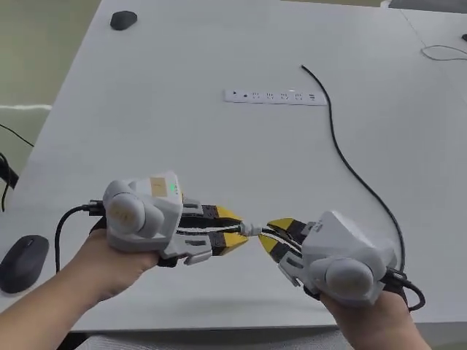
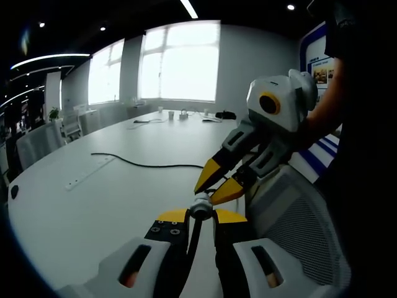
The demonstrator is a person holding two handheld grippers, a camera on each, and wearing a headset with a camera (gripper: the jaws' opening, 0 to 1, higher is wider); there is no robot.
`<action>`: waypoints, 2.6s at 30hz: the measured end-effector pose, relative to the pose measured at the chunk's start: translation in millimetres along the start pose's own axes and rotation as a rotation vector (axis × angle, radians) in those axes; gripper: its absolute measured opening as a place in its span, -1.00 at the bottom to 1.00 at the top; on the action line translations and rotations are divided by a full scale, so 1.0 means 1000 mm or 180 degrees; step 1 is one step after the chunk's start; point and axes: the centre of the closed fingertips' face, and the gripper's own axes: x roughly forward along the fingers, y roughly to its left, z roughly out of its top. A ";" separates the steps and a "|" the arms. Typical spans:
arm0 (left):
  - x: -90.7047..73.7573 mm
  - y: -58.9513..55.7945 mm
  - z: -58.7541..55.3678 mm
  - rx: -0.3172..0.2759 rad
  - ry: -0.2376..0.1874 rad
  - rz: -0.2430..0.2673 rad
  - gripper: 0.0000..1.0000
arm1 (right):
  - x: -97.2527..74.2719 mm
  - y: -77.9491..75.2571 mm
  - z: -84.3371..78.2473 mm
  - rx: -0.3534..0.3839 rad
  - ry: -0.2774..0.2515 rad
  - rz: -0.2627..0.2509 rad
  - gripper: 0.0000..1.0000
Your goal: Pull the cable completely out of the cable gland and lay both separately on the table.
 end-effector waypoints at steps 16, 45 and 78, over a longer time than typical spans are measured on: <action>0.003 0.001 0.007 -0.0104 -0.0077 0.0036 -0.70 | -0.003 -0.011 -0.007 0.0264 0.0005 -0.0030 -0.99; 0.008 0.000 0.021 -0.0050 -0.0130 0.0080 -0.71 | -0.015 -0.052 -0.057 0.1195 0.0102 -0.0322 -1.00; 0.006 0.003 0.016 -0.0115 -0.0112 0.0124 -0.70 | -0.015 -0.059 -0.093 0.1728 0.0234 -0.0427 -0.98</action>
